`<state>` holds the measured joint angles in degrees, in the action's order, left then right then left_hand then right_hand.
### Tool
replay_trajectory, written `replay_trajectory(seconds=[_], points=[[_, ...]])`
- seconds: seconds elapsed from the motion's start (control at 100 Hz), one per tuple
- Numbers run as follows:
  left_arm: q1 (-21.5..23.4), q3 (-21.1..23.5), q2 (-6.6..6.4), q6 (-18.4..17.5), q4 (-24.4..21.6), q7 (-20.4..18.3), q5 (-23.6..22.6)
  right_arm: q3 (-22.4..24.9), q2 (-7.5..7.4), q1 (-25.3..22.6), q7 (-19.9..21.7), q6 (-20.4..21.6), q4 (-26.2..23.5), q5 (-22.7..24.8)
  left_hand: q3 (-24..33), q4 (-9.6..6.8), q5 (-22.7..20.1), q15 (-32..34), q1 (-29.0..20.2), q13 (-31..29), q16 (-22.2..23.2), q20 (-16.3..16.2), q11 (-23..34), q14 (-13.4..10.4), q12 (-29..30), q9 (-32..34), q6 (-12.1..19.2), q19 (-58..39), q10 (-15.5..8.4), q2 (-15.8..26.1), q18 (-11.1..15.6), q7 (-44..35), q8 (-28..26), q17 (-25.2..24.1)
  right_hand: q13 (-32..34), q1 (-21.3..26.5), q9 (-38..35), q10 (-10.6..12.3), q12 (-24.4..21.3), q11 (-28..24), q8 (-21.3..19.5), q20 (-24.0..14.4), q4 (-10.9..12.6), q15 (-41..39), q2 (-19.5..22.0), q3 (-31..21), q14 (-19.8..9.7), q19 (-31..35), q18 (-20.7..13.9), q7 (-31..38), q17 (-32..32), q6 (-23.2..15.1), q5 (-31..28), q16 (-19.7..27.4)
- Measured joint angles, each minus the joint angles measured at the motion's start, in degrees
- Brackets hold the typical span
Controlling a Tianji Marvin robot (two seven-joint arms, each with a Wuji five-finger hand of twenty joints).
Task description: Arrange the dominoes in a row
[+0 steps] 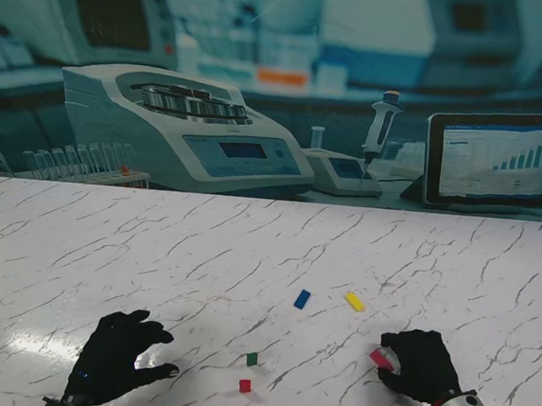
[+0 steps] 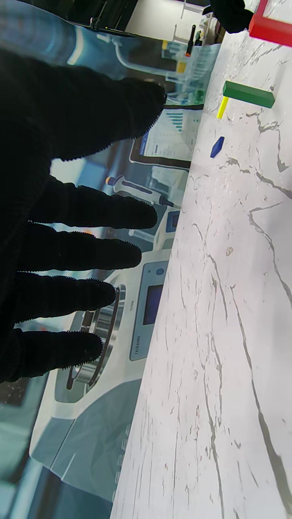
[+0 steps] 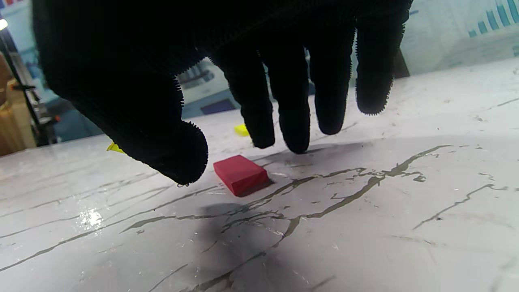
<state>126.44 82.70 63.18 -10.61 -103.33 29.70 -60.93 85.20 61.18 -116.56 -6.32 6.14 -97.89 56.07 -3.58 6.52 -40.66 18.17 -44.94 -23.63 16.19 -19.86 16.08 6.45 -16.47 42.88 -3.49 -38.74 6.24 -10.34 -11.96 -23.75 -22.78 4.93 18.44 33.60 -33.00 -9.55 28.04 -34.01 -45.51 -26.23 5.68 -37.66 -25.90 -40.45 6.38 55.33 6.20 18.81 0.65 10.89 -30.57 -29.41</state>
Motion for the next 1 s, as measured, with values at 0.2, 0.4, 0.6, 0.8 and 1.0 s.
replay_trajectory(seconds=[0.2,0.4,0.6,0.8,1.0], points=[[0.00,0.01,0.00,-0.06,-0.01,-0.15,0.15,-1.09,-0.01,0.49,-1.54,-0.44,0.65,0.72,0.00,0.00,0.00,0.00,0.00,0.00,0.00,0.00,0.00,-0.01,0.00,0.00,0.00,0.00,0.00,0.00,0.00,-0.03,0.00,0.00,0.00,1.14,-0.02,-0.63,-0.04,0.20,0.01,-0.01,0.00,-0.21,0.00,-1.23,0.00,-0.23,0.00,0.00,-1.37,0.00,-0.02,0.00],[0.00,-0.03,0.00,-0.08,-0.01,-0.07,0.18,-1.70,-0.03,0.46,-2.15,-1.03,0.78,1.47,0.00,0.00,0.00,0.00,0.00,0.00,0.00,0.00,0.01,-0.01,0.00,0.01,0.00,0.00,0.00,0.00,0.00,-0.06,0.00,0.04,0.06,1.76,0.14,-0.17,-0.04,-0.51,0.01,-0.01,-2.44,-1.61,-0.98,-4.15,0.00,-0.25,0.00,1.61,-2.24,-0.68,-0.09,0.00],[0.04,-0.06,0.02,-0.08,-0.01,-0.07,0.29,-1.95,-0.07,0.20,-2.47,-1.05,0.91,1.35,0.00,0.00,0.00,0.00,0.00,0.00,0.00,0.00,0.03,-0.01,0.00,0.04,0.00,0.00,0.00,0.00,0.00,-0.42,0.00,0.05,0.17,1.80,2.31,-0.16,-0.27,-1.80,-2.15,-0.01,-3.09,-2.96,-1.59,-5.28,0.00,-0.26,-0.02,4.02,-2.60,-1.21,-0.15,0.00],[0.00,-0.10,0.02,-0.18,0.00,-0.08,0.35,-3.18,-0.12,0.44,-4.97,-1.64,1.95,1.38,0.00,0.00,0.00,0.00,0.00,-0.01,0.00,0.00,0.02,-0.01,0.00,0.05,0.00,0.00,0.00,0.00,0.00,-0.47,0.00,0.05,0.32,3.15,4.04,-0.17,1.81,-4.02,-6.41,-0.01,-3.09,-4.51,-2.07,-6.54,0.00,0.24,-0.02,8.42,-2.85,-2.31,-0.15,0.00],[-0.05,-0.13,0.02,-0.24,0.11,-0.01,0.45,-4.58,-0.12,1.46,-6.36,-2.76,3.02,1.44,0.00,0.00,-0.01,0.00,0.00,-0.01,0.00,0.00,0.03,-0.01,-0.04,0.24,0.00,0.00,0.00,0.00,0.00,-0.58,0.00,0.05,0.96,6.16,5.92,-0.18,5.30,-9.49,-7.82,-0.01,-5.94,-6.52,-3.77,-8.59,0.00,1.21,-0.02,19.79,-3.16,-4.69,0.10,-0.49]])
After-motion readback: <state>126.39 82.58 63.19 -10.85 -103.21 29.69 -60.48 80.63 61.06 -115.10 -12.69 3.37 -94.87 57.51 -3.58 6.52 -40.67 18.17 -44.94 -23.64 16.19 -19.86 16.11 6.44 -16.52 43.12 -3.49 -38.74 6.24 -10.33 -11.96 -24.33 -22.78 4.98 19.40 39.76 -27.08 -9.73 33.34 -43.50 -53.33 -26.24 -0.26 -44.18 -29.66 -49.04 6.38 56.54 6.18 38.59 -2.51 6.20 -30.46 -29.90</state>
